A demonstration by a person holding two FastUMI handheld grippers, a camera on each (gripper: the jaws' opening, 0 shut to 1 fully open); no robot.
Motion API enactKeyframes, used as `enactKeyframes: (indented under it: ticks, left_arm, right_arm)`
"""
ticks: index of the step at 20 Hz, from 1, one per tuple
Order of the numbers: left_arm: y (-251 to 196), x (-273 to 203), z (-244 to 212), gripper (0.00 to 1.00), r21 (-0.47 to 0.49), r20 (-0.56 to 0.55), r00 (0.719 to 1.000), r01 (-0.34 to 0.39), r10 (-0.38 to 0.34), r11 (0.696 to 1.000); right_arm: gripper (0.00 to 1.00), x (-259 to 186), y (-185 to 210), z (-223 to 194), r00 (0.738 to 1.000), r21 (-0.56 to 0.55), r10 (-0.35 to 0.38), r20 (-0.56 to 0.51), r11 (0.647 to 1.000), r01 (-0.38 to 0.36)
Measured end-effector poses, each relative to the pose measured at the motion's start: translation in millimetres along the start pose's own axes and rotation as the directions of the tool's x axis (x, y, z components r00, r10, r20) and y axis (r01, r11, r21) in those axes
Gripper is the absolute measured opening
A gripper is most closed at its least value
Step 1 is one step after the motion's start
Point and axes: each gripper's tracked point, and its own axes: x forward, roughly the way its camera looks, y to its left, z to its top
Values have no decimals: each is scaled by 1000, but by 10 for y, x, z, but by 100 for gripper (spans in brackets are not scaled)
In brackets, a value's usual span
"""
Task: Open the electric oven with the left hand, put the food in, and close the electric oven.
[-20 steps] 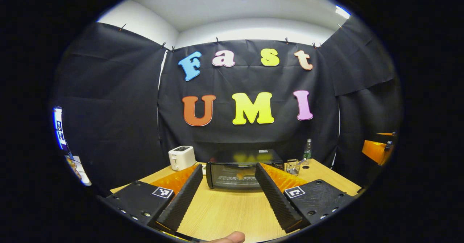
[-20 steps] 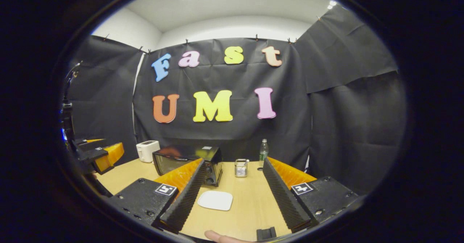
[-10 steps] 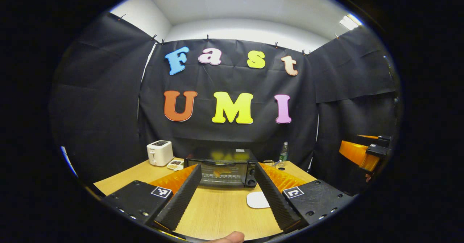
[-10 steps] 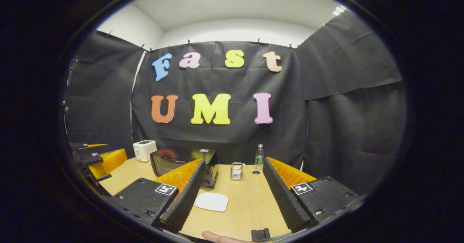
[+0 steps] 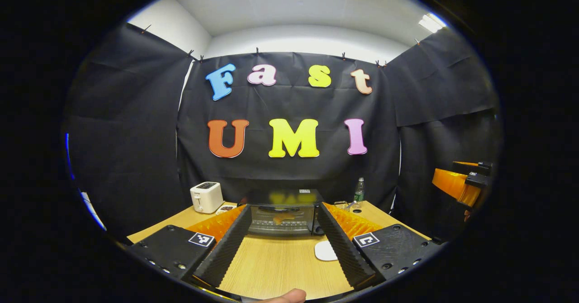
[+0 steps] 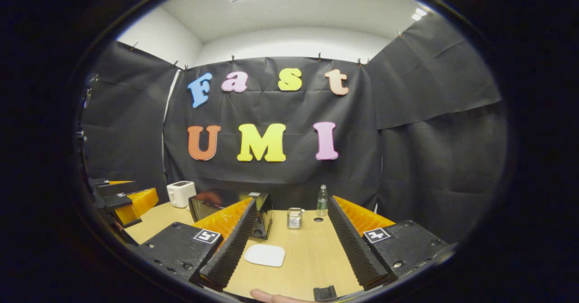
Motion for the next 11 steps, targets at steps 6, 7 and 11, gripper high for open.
enactKeyframes:
  ticks: [6,7,11]
  left_arm:
    - [-28,-34,33,96,20,17,1000,-3,3,1000]
    - [-22,-25,15,95,16,18,1000,-5,4,1000]
    - [20,-6,-49,96,13,1,1000,-14,14,1000]
  right_arm:
    - [96,-37,-57,-17,1000,4,-7,-4,1000,7]
    - [96,-35,-57,-23,1000,4,-6,-5,1000,6]
    - [96,-34,-82,-57,1000,3,-4,-11,1000,4]
